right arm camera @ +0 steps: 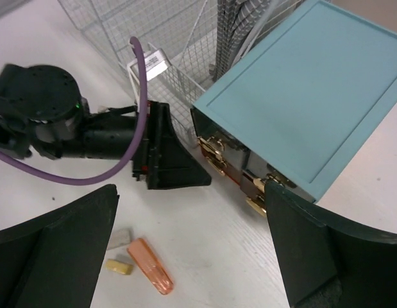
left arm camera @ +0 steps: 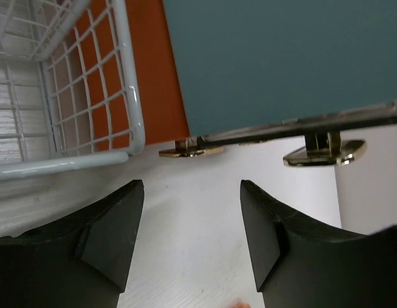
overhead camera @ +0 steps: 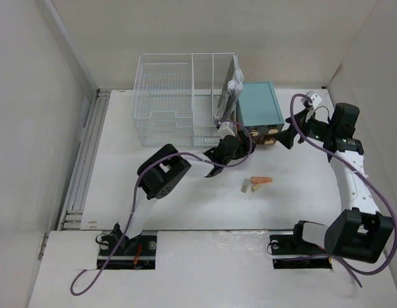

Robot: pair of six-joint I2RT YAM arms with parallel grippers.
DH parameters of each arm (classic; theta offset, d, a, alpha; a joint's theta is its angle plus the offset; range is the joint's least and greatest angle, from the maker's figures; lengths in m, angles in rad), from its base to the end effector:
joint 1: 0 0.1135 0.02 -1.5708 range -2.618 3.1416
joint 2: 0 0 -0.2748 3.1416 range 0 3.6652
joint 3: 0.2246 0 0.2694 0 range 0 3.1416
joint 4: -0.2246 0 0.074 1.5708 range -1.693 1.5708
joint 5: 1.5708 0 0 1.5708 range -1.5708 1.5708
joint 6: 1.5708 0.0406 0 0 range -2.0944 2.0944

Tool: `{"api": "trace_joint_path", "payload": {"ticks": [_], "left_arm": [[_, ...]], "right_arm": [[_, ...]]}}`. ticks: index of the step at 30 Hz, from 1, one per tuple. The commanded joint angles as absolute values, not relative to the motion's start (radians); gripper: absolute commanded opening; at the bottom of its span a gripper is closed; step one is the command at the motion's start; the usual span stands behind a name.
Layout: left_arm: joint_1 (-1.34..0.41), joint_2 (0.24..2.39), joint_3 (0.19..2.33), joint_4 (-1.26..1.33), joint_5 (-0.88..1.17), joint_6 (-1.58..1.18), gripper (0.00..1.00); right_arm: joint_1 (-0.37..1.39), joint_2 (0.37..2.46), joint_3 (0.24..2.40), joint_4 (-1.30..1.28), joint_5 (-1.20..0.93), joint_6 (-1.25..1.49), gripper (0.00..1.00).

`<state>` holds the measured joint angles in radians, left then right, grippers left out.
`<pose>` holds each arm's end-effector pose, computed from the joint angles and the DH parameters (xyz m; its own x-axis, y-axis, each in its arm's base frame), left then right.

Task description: Organize the desk

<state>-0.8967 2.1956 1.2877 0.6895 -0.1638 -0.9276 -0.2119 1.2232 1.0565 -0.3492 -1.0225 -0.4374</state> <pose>0.3179 -0.3873 0.1416 -0.6184 -0.4908 -0.6138 0.2945 0.5794 -0.7600 0.2792 -0.0246 0.3405 -0.1759 -0.1880 -0.9663 -0.7624 0.6470 0.0129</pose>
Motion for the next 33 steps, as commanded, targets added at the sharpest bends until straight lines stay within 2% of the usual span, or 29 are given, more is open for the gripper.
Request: {"api": "trace_joint_path", "payload": {"ticks": [1,11,17,20,26,28,29,32,33], "left_arm": [[-0.896,2.206,1.338,0.729,-0.248,-1.011,0.58],[-0.896,2.273,1.394,0.684,-0.359,-1.13,0.57],[-0.896,2.293,1.404,0.696,-0.388,-1.19,0.56],[-0.896,2.293,1.404,0.696,-0.399,-1.212,0.51],[-0.896,2.313,1.422,0.706,-0.399,-1.247,0.36],[-0.896,2.313,1.422,0.715,-0.399,-1.247,0.31],[-0.896,2.322,1.422,0.724,-0.399,-1.247,0.26],[-0.896,2.322,1.401,0.735,-0.399,-1.256,0.2],[-0.896,2.322,1.401,0.735,-0.399,-1.256,0.18]], "right_arm": [[-0.225,1.161,1.031,-0.17,-1.055,-0.256,1.0],[-0.235,1.082,0.985,-0.16,-0.982,-0.256,1.0],[-0.235,1.006,1.031,-0.323,-0.898,-0.477,1.0],[-0.235,0.933,1.002,-0.29,-0.832,-0.505,1.0],[-0.235,0.948,0.993,-0.328,-0.71,-0.531,1.0],[-0.235,1.0,1.025,-0.438,-0.71,-0.619,1.0],[-0.235,1.023,1.043,-0.49,-0.71,-0.711,1.0],[-0.235,1.078,1.098,-0.729,-0.808,-0.959,0.95],[-0.235,1.078,1.071,-0.783,-0.822,-1.191,0.94]]}}
